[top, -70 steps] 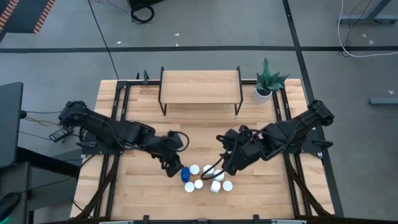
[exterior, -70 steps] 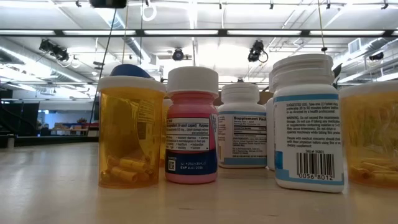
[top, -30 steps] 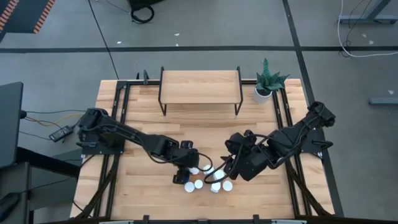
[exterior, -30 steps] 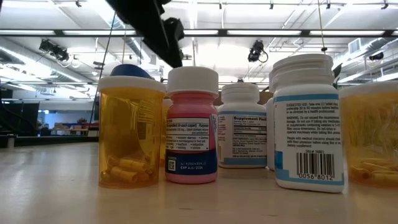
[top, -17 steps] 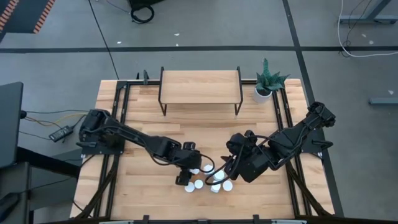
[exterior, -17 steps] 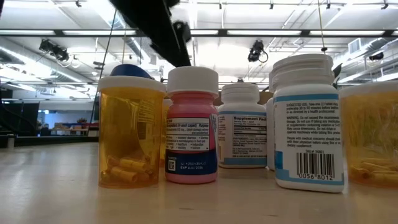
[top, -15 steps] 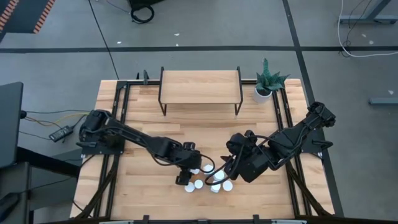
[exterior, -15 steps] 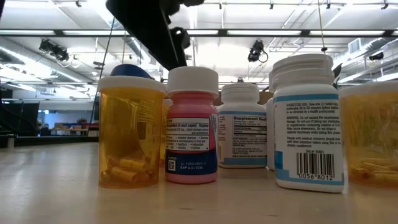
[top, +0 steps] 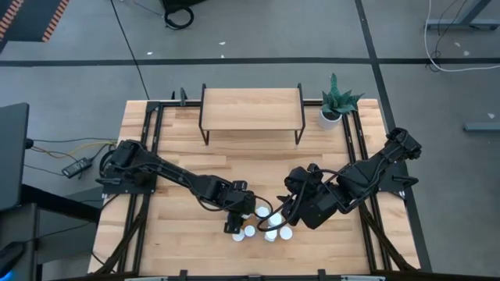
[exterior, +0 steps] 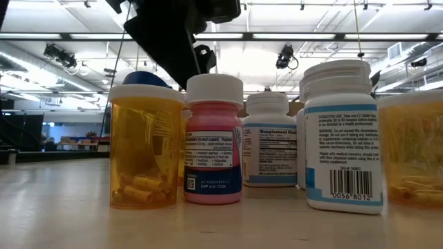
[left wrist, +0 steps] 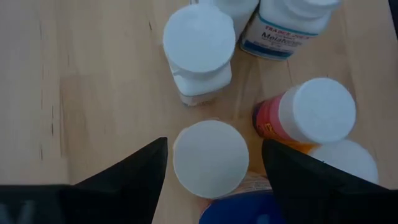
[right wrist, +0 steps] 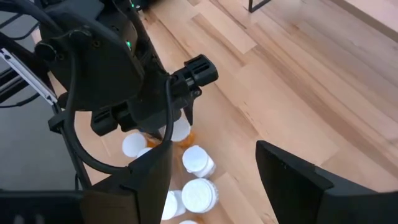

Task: Pick and place medicine bottles onto shelf by color
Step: Put the top orange bottle on the shelf

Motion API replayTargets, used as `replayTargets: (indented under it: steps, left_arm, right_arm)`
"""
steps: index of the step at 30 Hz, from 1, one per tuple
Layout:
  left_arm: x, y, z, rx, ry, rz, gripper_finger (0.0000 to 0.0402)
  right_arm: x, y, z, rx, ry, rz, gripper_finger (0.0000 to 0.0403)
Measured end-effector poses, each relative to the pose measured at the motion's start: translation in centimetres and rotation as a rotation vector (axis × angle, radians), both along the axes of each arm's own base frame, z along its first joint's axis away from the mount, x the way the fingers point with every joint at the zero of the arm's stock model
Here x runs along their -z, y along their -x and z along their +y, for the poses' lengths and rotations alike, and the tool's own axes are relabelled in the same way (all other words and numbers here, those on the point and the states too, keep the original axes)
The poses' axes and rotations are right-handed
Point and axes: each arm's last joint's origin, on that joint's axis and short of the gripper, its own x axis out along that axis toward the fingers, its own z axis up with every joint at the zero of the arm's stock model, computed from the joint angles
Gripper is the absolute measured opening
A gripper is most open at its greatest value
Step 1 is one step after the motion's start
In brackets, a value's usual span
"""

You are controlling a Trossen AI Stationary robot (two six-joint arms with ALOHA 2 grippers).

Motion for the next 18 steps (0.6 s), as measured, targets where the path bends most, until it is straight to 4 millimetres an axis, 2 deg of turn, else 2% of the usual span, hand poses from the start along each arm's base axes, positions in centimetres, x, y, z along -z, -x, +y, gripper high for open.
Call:
replayTargets:
  steps: [7,18]
  left_arm:
    - [1.5,-0.2,-0.3,0.019,-0.006,0.047,0.0269]
    - [1.5,-0.2,-0.2,0.019,-0.017,0.046,0.0261]
  right_arm:
    - [0.0,0.0,0.0,-0.001,0.009,-0.002,0.0239]
    - [0.0,0.0,0.0,0.001,0.006,-0.005,0.0239]
